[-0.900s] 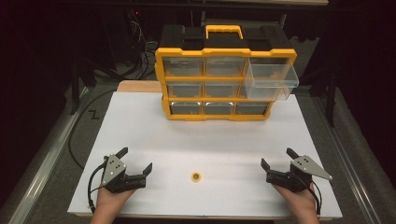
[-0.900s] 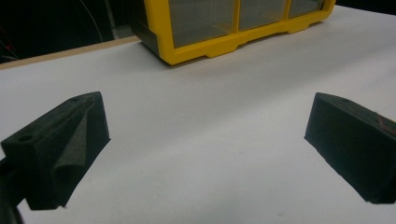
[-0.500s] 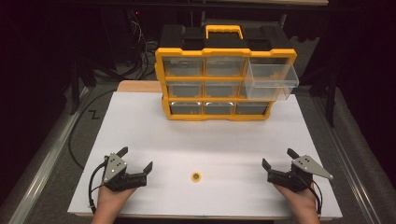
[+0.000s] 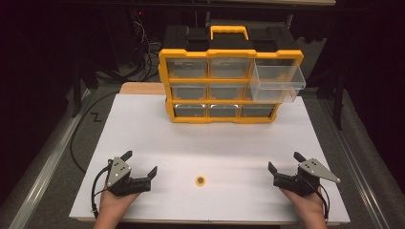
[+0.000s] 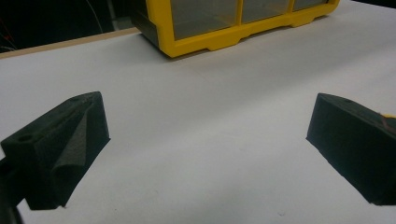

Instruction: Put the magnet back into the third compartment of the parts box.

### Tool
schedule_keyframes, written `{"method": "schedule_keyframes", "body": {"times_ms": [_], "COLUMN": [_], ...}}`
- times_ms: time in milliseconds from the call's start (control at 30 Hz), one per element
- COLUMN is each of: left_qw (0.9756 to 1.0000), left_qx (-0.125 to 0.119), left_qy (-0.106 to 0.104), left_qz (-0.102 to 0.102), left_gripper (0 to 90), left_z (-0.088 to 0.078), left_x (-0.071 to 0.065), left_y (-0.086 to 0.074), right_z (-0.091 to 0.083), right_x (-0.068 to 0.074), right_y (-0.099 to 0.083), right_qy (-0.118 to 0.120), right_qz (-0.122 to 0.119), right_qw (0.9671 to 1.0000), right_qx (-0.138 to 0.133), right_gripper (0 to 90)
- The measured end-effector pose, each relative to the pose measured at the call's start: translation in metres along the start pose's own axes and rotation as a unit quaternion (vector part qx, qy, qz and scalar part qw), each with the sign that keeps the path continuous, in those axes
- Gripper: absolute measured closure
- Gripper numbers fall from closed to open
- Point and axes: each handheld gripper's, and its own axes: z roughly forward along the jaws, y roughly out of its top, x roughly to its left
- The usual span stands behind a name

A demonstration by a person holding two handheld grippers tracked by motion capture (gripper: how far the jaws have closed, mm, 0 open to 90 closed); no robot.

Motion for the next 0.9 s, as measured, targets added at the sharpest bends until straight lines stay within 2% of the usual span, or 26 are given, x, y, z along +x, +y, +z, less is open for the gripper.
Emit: {"method": "schedule_keyframes", "body": {"times_ms": [667, 900], "left_qw": [1.0000, 0.9999], "left_qx": [0.000, -0.007], "left_qy": [0.000, 0.001], "left_qz": [-0.009, -0.010], "left_gripper": [0.1, 0.1], "left_z": [-0.001, -0.001], "left_x": [0.001, 0.000], "left_y": [0.001, 0.001], "right_z": [0.011, 0.016], "right_x": [0.014, 0.027], "right_y": [0.003, 0.005], "right_qy": [0.022, 0.041], "right_qz": [-0.014, -0.017], "right_qw": [0.9996, 0.9989], "right_qx": [0.013, 0.017], "right_gripper": [0.9, 0.8]}}
